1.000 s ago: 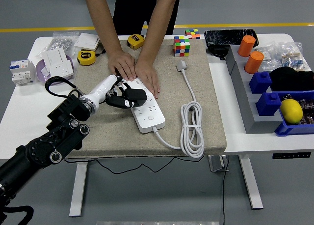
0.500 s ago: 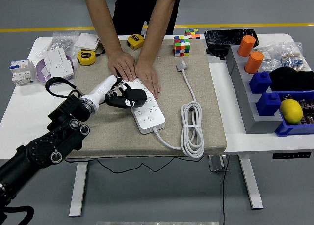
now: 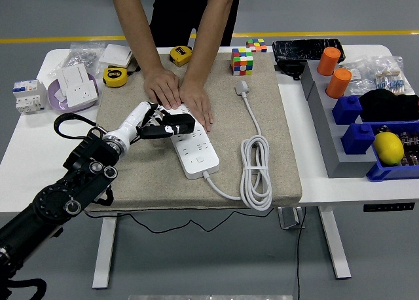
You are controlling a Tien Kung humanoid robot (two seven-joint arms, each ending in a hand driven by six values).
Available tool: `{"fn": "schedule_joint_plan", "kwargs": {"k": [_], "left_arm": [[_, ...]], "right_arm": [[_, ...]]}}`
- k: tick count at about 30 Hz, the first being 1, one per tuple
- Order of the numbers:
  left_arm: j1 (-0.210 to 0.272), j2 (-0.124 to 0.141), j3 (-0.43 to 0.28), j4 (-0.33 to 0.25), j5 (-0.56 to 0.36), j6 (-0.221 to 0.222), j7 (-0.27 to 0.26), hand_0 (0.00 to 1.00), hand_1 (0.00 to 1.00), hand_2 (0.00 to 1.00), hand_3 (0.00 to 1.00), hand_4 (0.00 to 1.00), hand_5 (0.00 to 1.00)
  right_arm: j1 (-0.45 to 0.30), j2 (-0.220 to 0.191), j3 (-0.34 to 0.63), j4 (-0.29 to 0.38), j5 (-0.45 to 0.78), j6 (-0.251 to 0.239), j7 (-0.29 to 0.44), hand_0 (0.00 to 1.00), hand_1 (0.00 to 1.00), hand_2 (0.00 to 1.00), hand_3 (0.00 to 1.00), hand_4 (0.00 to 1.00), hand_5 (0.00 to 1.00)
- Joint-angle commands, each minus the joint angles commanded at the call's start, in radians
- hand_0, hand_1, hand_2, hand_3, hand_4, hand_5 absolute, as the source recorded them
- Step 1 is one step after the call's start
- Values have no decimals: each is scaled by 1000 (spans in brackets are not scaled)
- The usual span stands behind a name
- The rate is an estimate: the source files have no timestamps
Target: Pick up the plug,place it near the board,insert it into the board,press the button
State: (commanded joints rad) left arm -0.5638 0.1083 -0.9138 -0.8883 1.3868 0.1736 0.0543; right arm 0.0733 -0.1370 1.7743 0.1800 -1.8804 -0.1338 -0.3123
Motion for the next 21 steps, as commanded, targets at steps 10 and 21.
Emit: {"fn": "schedule_joint_plan", "kwargs": {"k": [10,21], "left_arm": [[58,17,-100,-26,-14,24,-21,236,167,256,351,785,328],[101,44,-179,5,88,32,-4,280,286,302,409,732,310]], "right_arm": [[-4,3,0,0,3,-1,2,965,676,606,585,998,698],[-6,4,-2,0,12,0,3,965,674,606,586,998,699]]}}
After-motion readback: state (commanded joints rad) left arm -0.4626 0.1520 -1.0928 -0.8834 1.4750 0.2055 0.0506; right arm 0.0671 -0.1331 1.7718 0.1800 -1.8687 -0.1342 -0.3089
